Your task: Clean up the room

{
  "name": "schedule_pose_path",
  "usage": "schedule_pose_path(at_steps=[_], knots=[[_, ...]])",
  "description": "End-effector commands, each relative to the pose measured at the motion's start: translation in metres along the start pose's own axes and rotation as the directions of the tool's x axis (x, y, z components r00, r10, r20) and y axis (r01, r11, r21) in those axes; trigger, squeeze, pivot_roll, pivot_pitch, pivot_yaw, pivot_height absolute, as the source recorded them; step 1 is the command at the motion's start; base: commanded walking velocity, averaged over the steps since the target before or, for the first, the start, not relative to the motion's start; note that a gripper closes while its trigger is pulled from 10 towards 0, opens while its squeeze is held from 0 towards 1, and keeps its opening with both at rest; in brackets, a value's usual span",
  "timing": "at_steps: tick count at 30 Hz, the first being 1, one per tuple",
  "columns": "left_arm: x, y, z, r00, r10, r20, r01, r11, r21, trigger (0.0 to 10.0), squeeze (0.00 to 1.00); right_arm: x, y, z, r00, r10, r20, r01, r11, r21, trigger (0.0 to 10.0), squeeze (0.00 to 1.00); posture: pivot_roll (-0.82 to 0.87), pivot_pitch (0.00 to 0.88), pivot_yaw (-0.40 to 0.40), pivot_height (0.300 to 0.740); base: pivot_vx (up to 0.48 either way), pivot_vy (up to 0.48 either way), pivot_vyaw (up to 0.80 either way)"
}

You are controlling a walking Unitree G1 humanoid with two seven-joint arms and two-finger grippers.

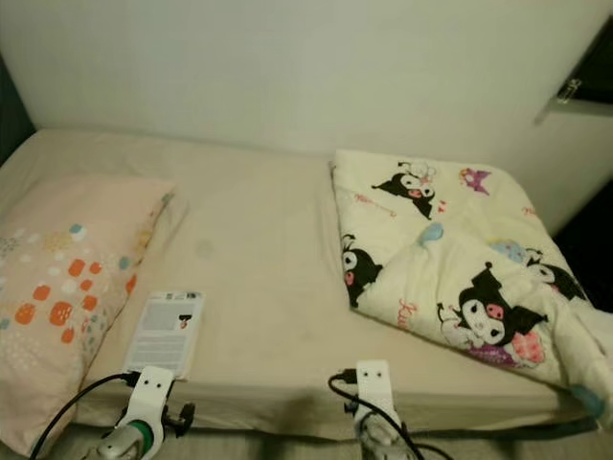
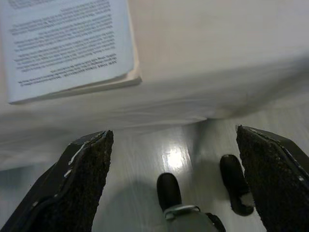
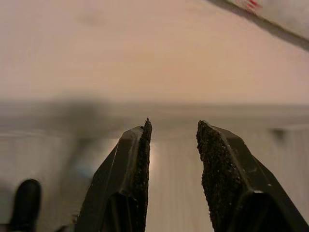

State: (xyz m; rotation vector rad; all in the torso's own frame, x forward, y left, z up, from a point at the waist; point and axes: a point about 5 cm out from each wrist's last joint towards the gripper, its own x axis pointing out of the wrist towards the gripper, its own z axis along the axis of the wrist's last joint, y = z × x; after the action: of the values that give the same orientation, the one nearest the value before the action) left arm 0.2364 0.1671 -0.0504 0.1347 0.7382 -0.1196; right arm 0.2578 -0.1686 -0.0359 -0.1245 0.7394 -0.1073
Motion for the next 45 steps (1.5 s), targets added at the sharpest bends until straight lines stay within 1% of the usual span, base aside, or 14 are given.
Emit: schedule_pose_path(at_steps=[1,8,13,15,17,18,22,26,28,33,37,41,44,45], knots=[[0.0,-0.004,-0.005,0.999,-0.015,-0.034,0.014,1.0,-0.007,10.0,0.0,-0.002,0.006,-0.013,0.998,0.03,-0.054,-0.03,1.0,-0.005,10.0,0.0,0.06,0.007,-0.075,0.74,0.0,0.0,0.0],[0.0,-0.006,-0.011,0.997,-0.023,-0.068,0.022,1.0,-0.01,10.0,0.0,-0.004,0.014,-0.022,0.996,0.039,-0.082,-0.037,0.999,0.023,10.0,0.0,0.08,0.008,-0.078,0.74,0.0,0.0,0.0],[0.0,-0.006,-0.011,0.996,-0.039,-0.075,0.042,0.998,0.04,10.0,0.0,-0.003,0.016,-0.02,0.996,0.036,-0.085,-0.034,0.999,0.024,10.0,0.0,0.07,0.037,-0.076,0.74,0.0,0.0,0.0],[0.0,-0.004,-0.008,0.999,-0.008,-0.04,0.012,0.996,0.094,10.0,0.0,-0.003,0.013,-0.019,0.997,0.025,-0.074,-0.024,0.999,0.025,10.0,0.0,0.08,0.036,-0.078,0.74,0.0,0.0,0.0],[0.0,-0.002,-0.005,1.0,0.015,-0.01,-0.014,0.994,0.104,10.0,0.0,-0.002,0.012,-0.017,0.998,0.016,-0.063,-0.014,1.0,0.025,10.0,0.0,0.08,0.036,-0.078,0.74,0.0,0.0,0.0],[0.0,0.002,0.0,0.998,0.053,0.04,-0.056,0.994,0.099,10.0,0.0,-0.002,0.01,-0.012,1.0,0.007,-0.03,-0.006,0.999,0.034,10.0,0.0,0.09,0.039,-0.071,0.74,0.0,0.0,0.0],[-0.001,0.018,0.013,0.989,0.083,0.123,-0.088,0.995,0.038,10.0,0.0,-0.002,0.009,0.0,0.998,0.031,0.053,-0.034,0.997,0.068,10.0,0.0,0.11,0.039,-0.078,0.74,0.0,0.0,0.0],[-0.002,0.02,0.014,0.991,0.048,0.128,-0.052,0.998,0.032,10.0,0.0,-0.002,0.012,-0.001,0.996,0.075,0.054,-0.078,0.996,0.042,10.0,0.0,0.11,0.032,-0.083,0.74,0.0,0.0,0.0],[-0.002,0.02,0.013,0.992,0.037,0.123,-0.041,0.999,0.033,10.0,0.0,-0.002,0.013,-0.001,0.995,0.085,0.049,-0.087,0.996,0.037,10.0,0.0,0.11,0.032,-0.083,0.74,0.0,0.0,0.0],[-0.001,0.019,0.004,0.999,0.027,0.031,-0.029,0.998,0.059,10.0,0.0,-0.001,0.013,-0.001,0.997,0.072,0.014,-0.073,0.992,0.105,10.0,0.0,0.12,0.034,-0.084,0.74,0.0,0.0,0.0],[0.0,0.016,0.003,0.999,0.035,0.011,-0.036,0.993,0.111,10.0,0.0,0.0,0.015,-0.002,0.997,0.08,-0.011,-0.079,0.994,0.07,10.0,0.0,0.12,0.026,-0.087,0.74,0.0,0.0,0.0],[0.0,0.014,0.0,1.0,0.03,-0.009,-0.029,0.997,0.066,10.0,0.0,-0.001,0.015,-0.008,0.995,0.093,-0.028,-0.092,0.994,0.051,10.0,0.0,0.11,0.008,-0.088,0.74,0.0,0.0,0.0],[-0.003,0.014,-0.017,0.996,0.018,-0.084,-0.022,0.999,-0.045,10.0,0.0,-0.003,0.017,-0.021,0.989,0.113,-0.099,-0.107,0.992,0.062,10.0,0.0,0.09,0.017,-0.083,0.74,0.0,0.0,0.0],[-0.003,0.014,-0.017,0.996,0.018,-0.084,-0.022,0.999,-0.045,10.0,0.0,-0.003,0.017,-0.021,0.989,0.113,-0.099,-0.107,0.992,0.062,10.0,0.0,0.09,0.017,-0.083,0.74,0.0,0.0,0.0]])
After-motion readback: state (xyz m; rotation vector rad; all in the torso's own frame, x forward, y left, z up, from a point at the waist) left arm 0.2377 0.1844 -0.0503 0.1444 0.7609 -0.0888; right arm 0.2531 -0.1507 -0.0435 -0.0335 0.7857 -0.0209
